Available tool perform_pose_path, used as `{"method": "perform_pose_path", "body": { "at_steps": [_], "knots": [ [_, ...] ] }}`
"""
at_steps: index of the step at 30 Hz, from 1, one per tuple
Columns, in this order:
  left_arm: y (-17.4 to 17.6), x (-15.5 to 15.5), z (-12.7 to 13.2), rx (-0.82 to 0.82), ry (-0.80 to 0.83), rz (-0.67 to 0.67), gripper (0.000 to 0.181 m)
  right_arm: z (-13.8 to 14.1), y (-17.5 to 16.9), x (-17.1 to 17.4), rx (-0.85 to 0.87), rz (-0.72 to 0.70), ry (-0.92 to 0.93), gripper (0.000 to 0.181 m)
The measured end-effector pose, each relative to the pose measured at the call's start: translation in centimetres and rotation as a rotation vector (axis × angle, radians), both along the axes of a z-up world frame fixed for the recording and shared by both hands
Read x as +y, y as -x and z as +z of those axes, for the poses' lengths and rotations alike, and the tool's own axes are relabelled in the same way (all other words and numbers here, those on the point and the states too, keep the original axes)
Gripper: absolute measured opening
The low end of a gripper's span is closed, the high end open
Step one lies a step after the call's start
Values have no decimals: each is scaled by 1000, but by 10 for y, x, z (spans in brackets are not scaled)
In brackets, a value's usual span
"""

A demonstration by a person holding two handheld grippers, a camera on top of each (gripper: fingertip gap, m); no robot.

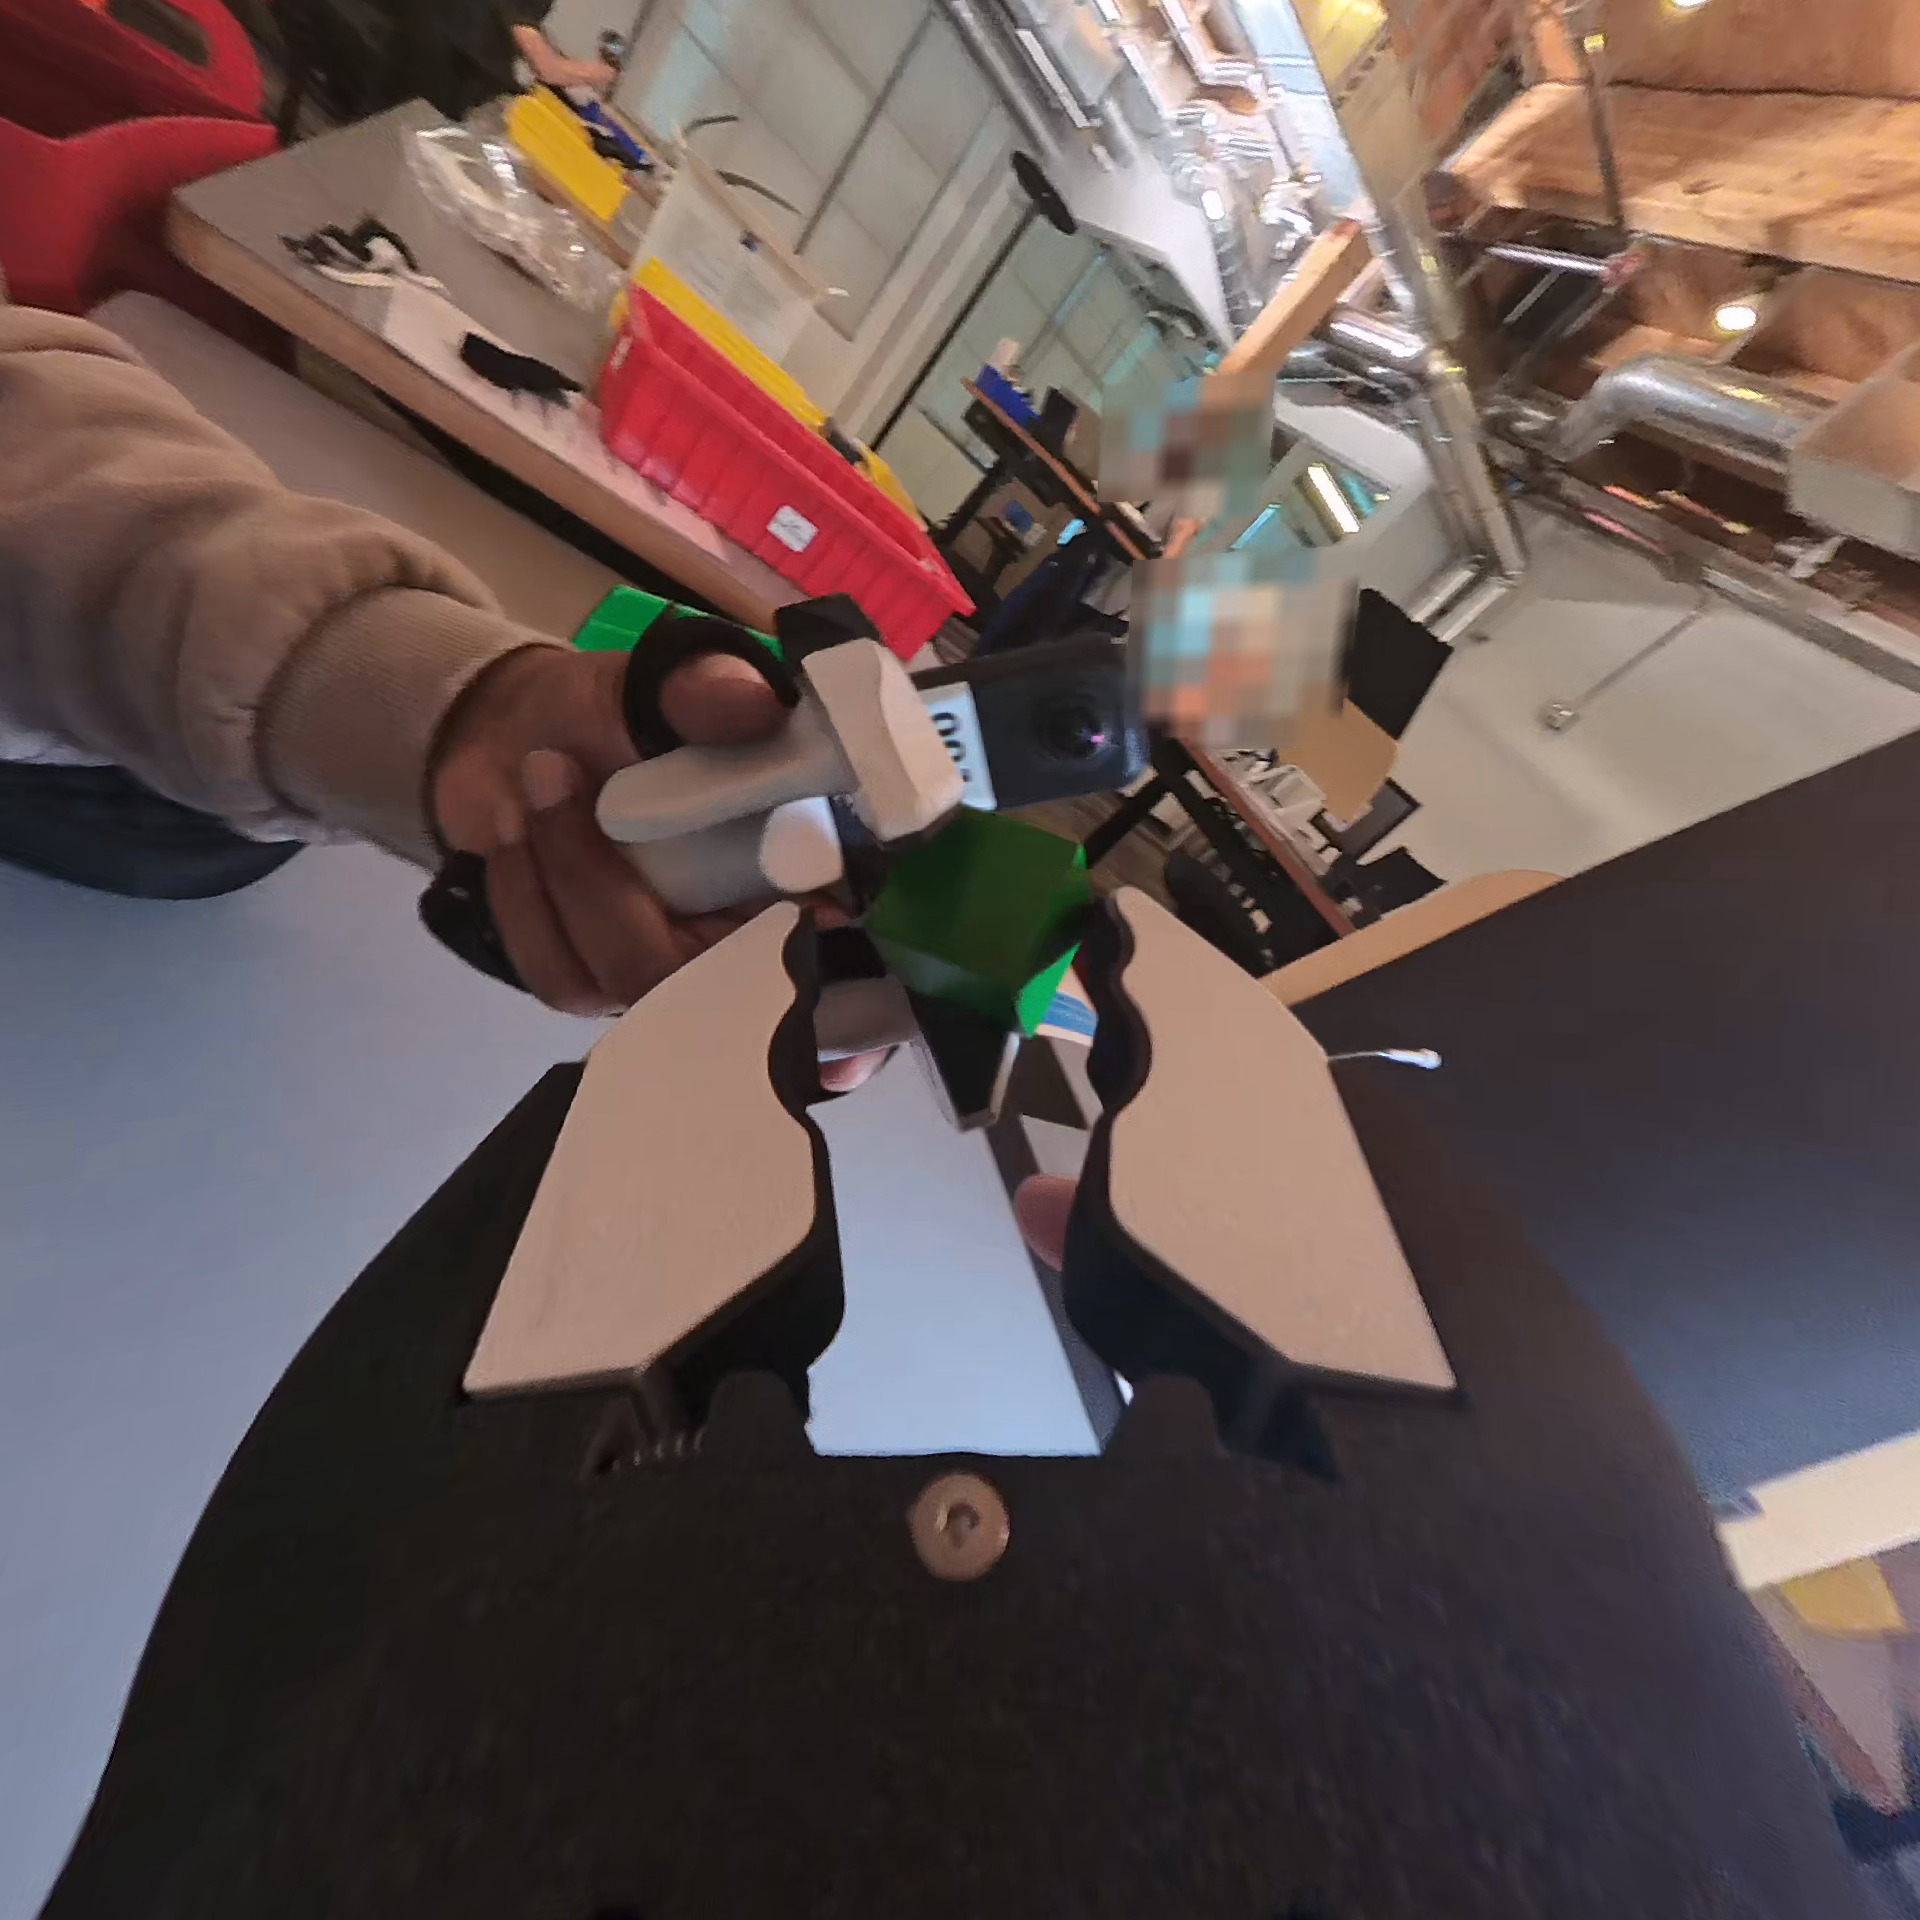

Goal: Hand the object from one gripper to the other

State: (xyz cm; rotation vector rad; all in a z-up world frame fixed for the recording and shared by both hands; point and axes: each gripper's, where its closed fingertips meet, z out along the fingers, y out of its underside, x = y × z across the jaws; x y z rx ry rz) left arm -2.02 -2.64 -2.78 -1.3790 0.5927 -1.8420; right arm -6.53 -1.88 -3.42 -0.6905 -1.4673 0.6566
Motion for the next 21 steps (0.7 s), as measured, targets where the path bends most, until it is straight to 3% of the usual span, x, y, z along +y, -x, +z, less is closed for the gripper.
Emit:
{"method": "perform_pose_path", "body": {
  "at_steps": [1, 8, 14, 17, 21],
  "knots": [
    [-3, -4, -1, 17, -8, -29, 41, -3, -1, -4, -26, 27, 11, 50],
    [-13, -26, -12, 121, -89, -148, 41, -12, -11, -24, -156, 193, 160, 51],
    [-13, -30, -13, 130, -108, -173, 41, -10, -11, -27, -145, 226, 185, 45],
    [-11, -25, -11, 129, -132, -124, 40, -7, -11, -23, -122, 202, 169, 45],
    [7, -2, 0, 131, -209, 87, 56, 7, -19, -1, -82, 85, 158, 45]
  ]
}}
